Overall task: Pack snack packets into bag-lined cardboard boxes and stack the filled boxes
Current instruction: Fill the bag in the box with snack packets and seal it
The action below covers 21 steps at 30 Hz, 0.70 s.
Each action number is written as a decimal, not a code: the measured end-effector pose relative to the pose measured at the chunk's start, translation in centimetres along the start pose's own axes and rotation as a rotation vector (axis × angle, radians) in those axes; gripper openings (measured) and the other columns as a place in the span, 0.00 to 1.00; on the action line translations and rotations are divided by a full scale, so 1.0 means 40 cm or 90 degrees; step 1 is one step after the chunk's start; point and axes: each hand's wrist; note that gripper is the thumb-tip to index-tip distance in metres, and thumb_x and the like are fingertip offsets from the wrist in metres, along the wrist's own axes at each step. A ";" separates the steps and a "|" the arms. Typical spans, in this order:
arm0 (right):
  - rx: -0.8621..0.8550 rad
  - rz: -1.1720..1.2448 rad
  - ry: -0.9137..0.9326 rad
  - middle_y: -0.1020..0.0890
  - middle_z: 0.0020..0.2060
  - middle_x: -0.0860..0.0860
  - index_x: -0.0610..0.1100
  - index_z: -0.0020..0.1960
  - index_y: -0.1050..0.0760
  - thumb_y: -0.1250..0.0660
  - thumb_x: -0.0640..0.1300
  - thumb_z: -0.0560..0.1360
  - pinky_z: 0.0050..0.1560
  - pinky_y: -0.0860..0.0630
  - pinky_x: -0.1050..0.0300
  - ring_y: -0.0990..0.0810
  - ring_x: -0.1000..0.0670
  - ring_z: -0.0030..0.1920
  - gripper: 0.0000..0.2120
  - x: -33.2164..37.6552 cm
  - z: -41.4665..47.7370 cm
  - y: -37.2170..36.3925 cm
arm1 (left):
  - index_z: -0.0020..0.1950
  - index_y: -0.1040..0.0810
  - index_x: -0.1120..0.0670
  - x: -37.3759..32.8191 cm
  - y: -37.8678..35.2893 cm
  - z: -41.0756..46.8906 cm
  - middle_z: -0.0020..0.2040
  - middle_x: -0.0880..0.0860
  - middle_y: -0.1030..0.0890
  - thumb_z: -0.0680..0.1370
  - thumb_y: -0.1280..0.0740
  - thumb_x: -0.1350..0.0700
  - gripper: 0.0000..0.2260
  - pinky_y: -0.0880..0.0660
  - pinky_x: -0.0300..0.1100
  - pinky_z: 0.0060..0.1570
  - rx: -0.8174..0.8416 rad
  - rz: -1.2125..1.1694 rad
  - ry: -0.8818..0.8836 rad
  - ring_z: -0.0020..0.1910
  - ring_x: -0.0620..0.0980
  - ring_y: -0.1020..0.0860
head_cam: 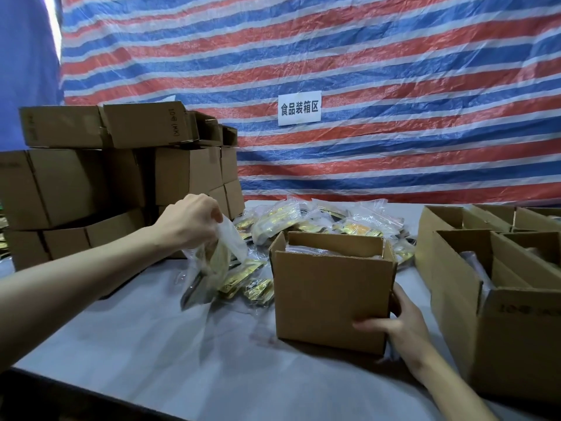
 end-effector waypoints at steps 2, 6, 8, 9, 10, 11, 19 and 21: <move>-0.008 -0.005 0.003 0.13 0.50 0.54 0.52 0.68 0.24 0.19 0.38 0.46 0.45 0.15 0.46 0.17 0.44 0.56 0.49 0.001 -0.001 0.000 | 0.48 0.14 0.49 -0.003 0.017 0.000 0.50 0.50 0.16 0.73 0.30 0.61 0.09 0.22 0.47 0.48 -0.004 -0.018 0.005 0.52 0.54 0.19; -0.011 -0.021 0.006 0.14 0.50 0.56 0.53 0.67 0.24 0.19 0.39 0.47 0.54 0.18 0.42 0.17 0.47 0.56 0.48 -0.001 0.002 0.000 | 0.44 0.12 0.53 0.001 0.056 0.016 0.43 0.51 0.14 0.73 0.23 0.59 0.02 0.17 0.50 0.48 0.079 -0.105 0.008 0.45 0.49 0.17; -0.008 -0.022 0.012 0.14 0.51 0.56 0.53 0.66 0.23 0.19 0.39 0.47 0.55 0.19 0.46 0.18 0.49 0.57 0.48 -0.005 0.003 0.002 | 0.45 0.13 0.54 0.001 0.075 0.023 0.44 0.52 0.15 0.75 0.24 0.58 0.01 0.17 0.49 0.46 0.077 -0.117 0.008 0.45 0.49 0.18; -0.005 -0.020 0.014 0.14 0.51 0.56 0.53 0.67 0.24 0.19 0.38 0.47 0.55 0.20 0.49 0.18 0.50 0.57 0.48 -0.006 0.003 0.003 | 0.46 0.14 0.54 0.000 0.084 0.026 0.45 0.53 0.16 0.76 0.25 0.58 0.01 0.18 0.47 0.44 0.063 -0.124 0.009 0.45 0.50 0.19; -0.002 -0.020 0.017 0.14 0.51 0.56 0.53 0.67 0.24 0.19 0.38 0.47 0.54 0.21 0.51 0.18 0.50 0.58 0.48 -0.007 0.004 0.004 | 0.48 0.15 0.55 -0.002 0.091 0.029 0.45 0.53 0.17 0.77 0.27 0.58 0.02 0.21 0.44 0.41 0.047 -0.127 0.010 0.45 0.49 0.20; 0.001 -0.021 0.021 0.14 0.51 0.55 0.52 0.68 0.24 0.19 0.38 0.47 0.53 0.21 0.53 0.19 0.50 0.58 0.48 -0.007 0.004 0.006 | 0.49 0.16 0.56 -0.006 0.099 0.030 0.45 0.53 0.18 0.78 0.28 0.58 0.02 0.23 0.41 0.37 0.040 -0.133 0.018 0.44 0.48 0.20; 0.072 -0.043 0.035 0.14 0.50 0.57 0.53 0.62 0.22 0.18 0.43 0.45 0.46 0.23 0.67 0.17 0.59 0.52 0.45 0.000 -0.002 0.007 | 0.53 0.22 0.59 -0.051 0.148 0.017 0.44 0.57 0.13 0.83 0.34 0.58 0.05 0.17 0.45 0.29 0.007 -0.495 0.167 0.36 0.54 0.15; 0.088 -0.044 0.032 0.14 0.51 0.56 0.54 0.62 0.22 0.17 0.47 0.44 0.50 0.23 0.62 0.17 0.59 0.52 0.45 0.002 -0.003 0.006 | 0.55 0.23 0.59 -0.064 0.160 0.023 0.45 0.59 0.14 0.84 0.36 0.58 0.05 0.16 0.49 0.33 -0.026 -0.567 0.171 0.38 0.58 0.14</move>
Point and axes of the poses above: each hand's wrist, its own z-axis towards the middle knuckle, its own y-axis out of the back of the hand, x = y × z
